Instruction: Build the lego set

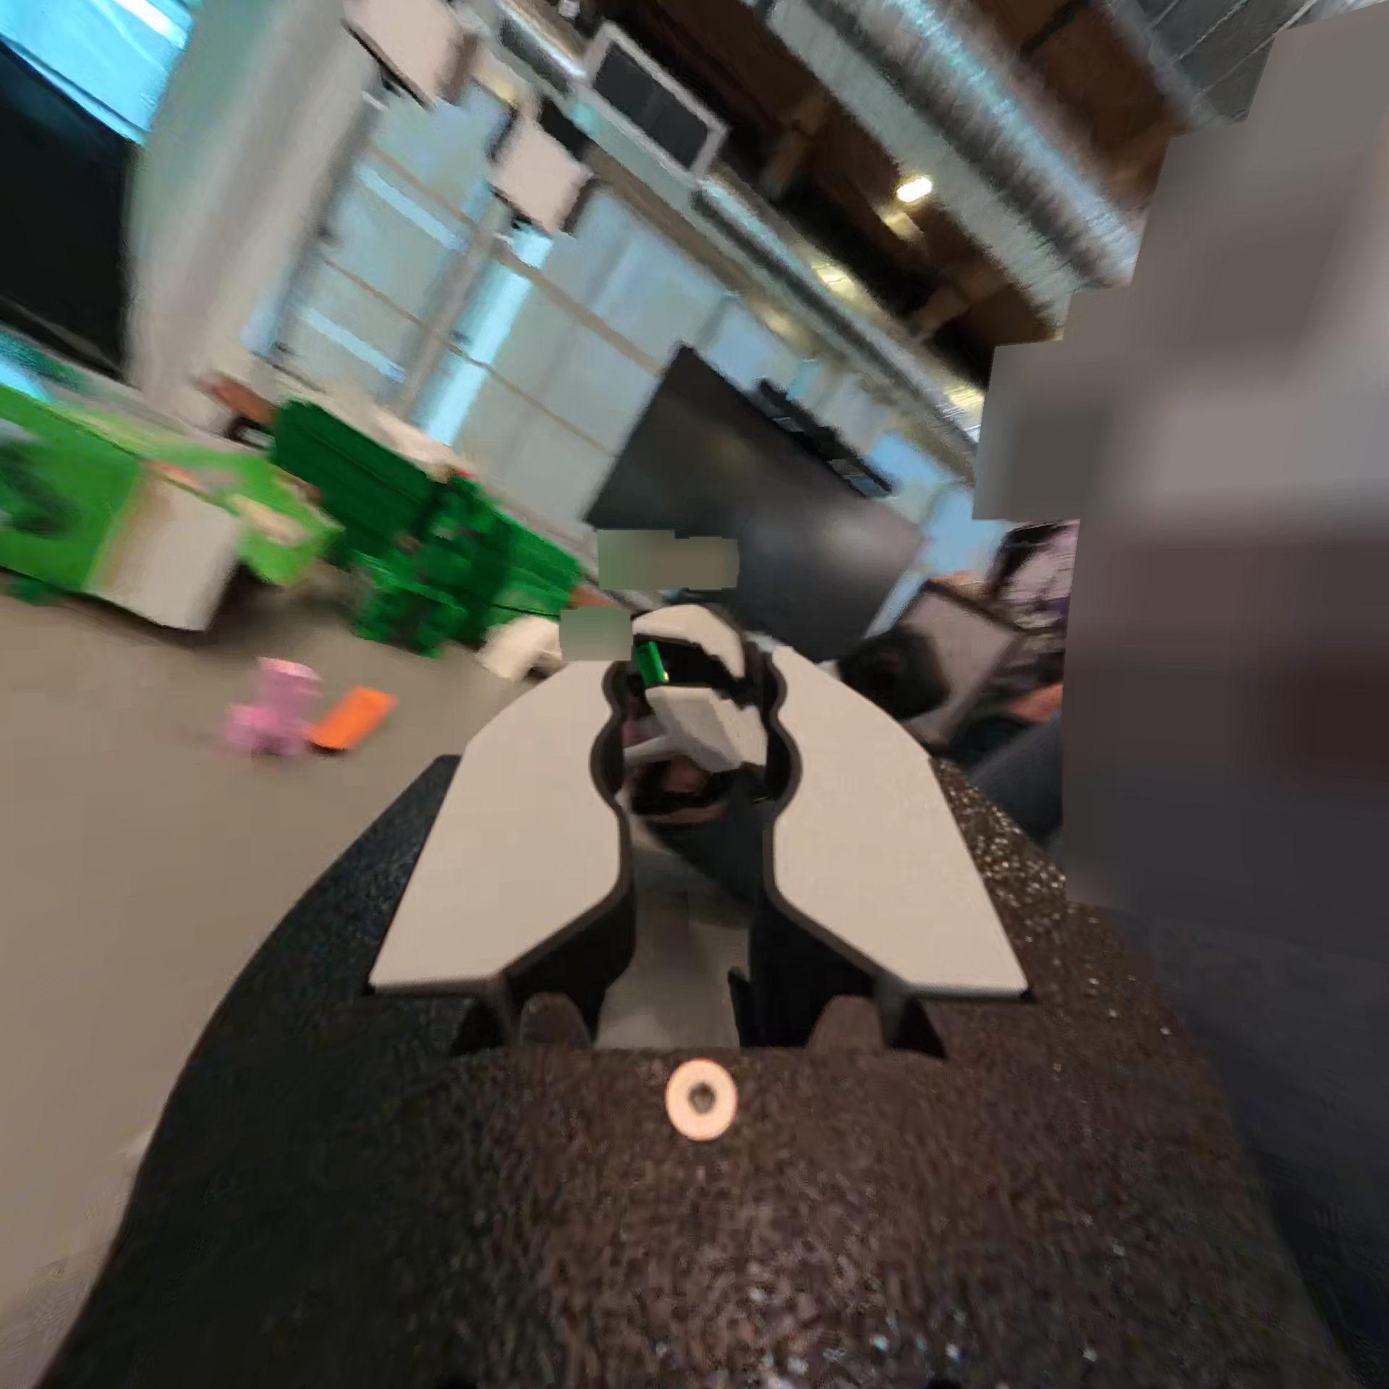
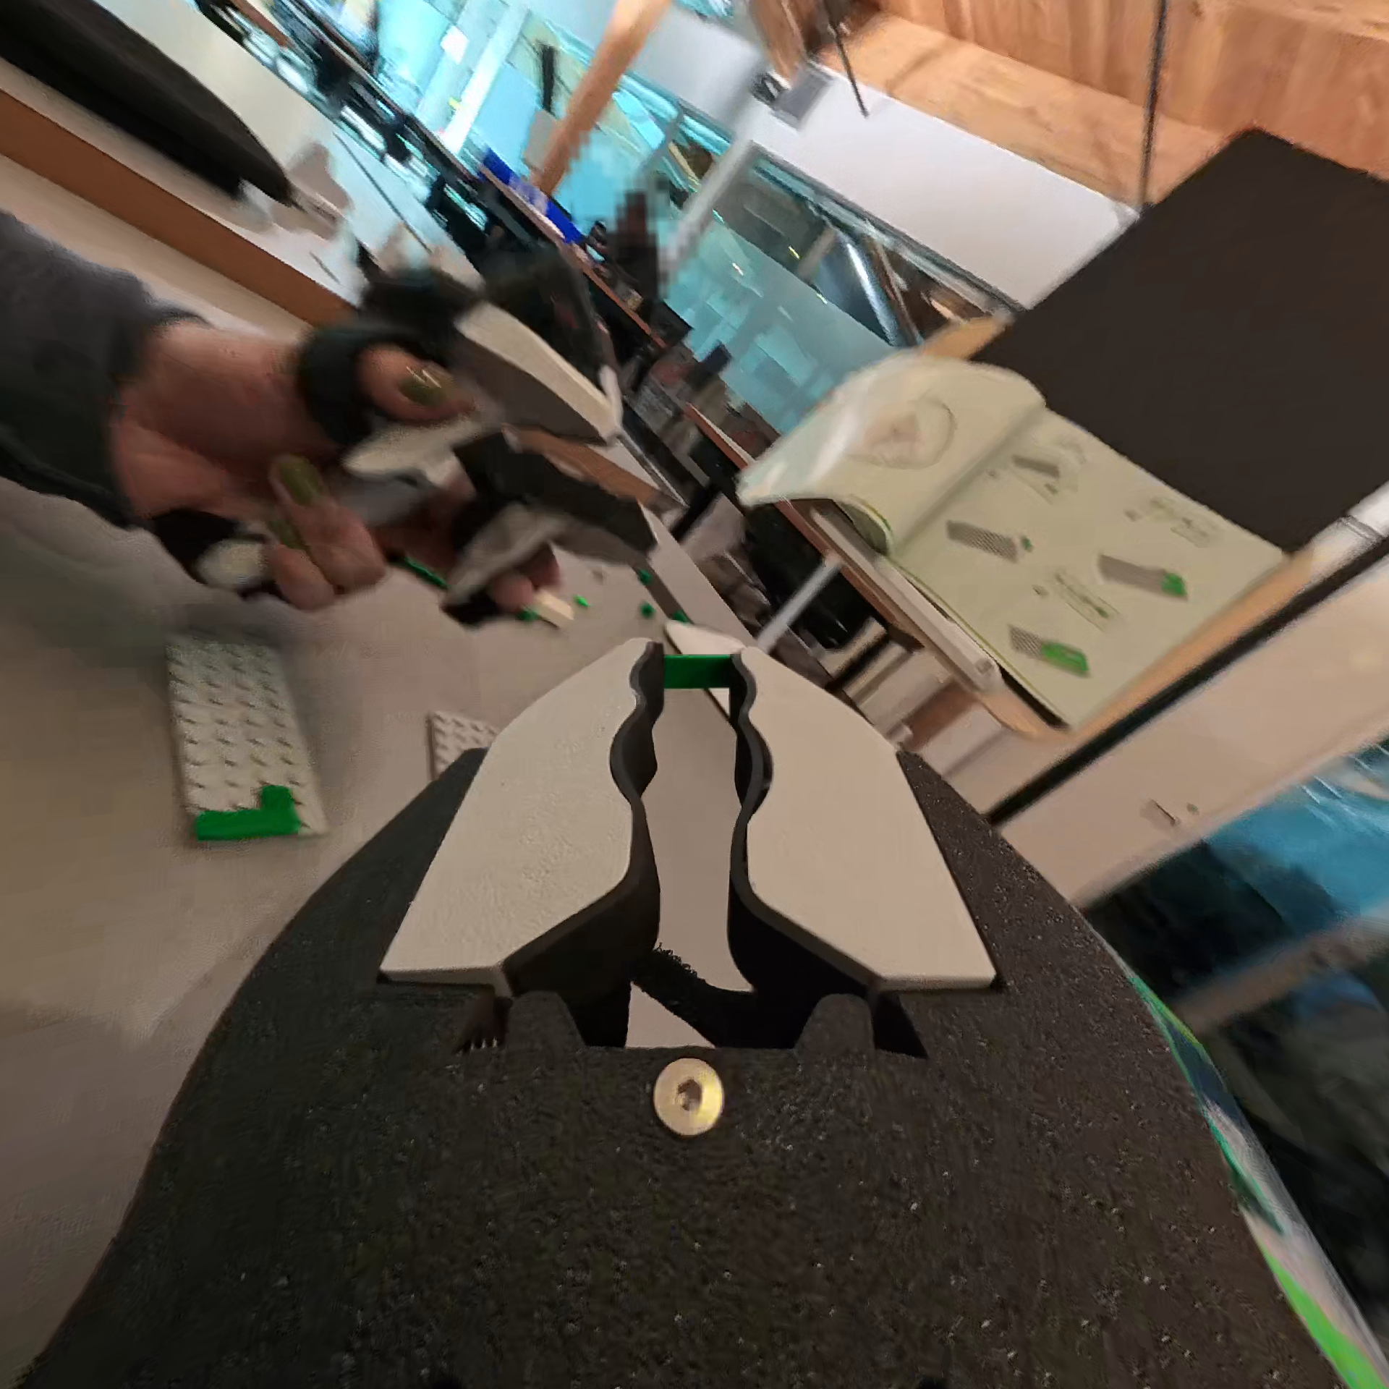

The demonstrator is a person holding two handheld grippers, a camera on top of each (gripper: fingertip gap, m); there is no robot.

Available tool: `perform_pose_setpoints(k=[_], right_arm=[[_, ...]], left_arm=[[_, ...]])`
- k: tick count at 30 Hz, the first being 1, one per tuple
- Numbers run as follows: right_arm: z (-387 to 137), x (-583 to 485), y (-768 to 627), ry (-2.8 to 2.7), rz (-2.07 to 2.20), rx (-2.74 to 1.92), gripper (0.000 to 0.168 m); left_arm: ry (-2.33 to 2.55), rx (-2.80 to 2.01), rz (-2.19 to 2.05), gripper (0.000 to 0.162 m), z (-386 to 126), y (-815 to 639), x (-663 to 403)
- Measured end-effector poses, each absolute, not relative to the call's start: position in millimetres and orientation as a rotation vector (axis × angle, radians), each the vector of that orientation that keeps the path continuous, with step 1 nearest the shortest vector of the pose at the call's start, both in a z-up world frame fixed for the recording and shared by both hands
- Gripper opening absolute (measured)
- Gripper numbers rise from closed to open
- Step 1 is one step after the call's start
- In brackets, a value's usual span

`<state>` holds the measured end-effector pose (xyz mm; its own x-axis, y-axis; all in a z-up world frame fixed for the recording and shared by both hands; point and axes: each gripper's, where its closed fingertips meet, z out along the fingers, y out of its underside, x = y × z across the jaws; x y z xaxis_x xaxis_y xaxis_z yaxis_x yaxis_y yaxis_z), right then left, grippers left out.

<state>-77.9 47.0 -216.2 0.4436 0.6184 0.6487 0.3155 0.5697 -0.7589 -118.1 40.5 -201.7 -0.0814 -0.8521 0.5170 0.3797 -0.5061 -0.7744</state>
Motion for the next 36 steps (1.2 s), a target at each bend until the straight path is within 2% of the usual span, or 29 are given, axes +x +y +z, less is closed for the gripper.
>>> perform_pose_setpoints(k=[5,11,36], right_arm=[[-248.3,-56.9,88.7,-1.027,0.067,-1.156,0.016],[-258.9,-51.1,106.5,-1.003,-0.077,-1.227,0.016],[-268.3,-56.4,109.2,-1.047,-0.075,-1.263,0.016]], left_arm=[[0.444,-1.379,-1.007,0.035,-218.3,86.0,-164.9],[0.433,-1.376,-0.474,0.036,-223.3,100.7,-203.0],[0.534,-1.469,-0.475,0.028,-242.2,102.2,-179.6]])
